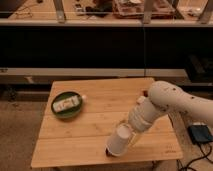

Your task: Place the ceramic cup over the eraser

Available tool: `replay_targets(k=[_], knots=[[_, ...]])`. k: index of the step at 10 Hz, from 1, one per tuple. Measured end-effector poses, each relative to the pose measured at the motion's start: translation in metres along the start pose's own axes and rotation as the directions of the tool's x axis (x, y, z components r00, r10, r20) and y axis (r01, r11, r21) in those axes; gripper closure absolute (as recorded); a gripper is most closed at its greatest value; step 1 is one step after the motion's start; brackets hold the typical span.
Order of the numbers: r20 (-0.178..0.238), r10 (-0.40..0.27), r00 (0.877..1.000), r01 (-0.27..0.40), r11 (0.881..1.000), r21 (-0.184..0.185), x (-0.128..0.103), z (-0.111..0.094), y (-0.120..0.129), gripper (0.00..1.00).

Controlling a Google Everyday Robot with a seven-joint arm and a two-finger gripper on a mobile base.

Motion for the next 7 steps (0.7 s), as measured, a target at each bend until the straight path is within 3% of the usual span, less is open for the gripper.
replay_targets(k=[7], knots=[[-0.014,-0.022,1.000,0.021,0.999,-0.029,0.001,0.022,-0.007,0.95]])
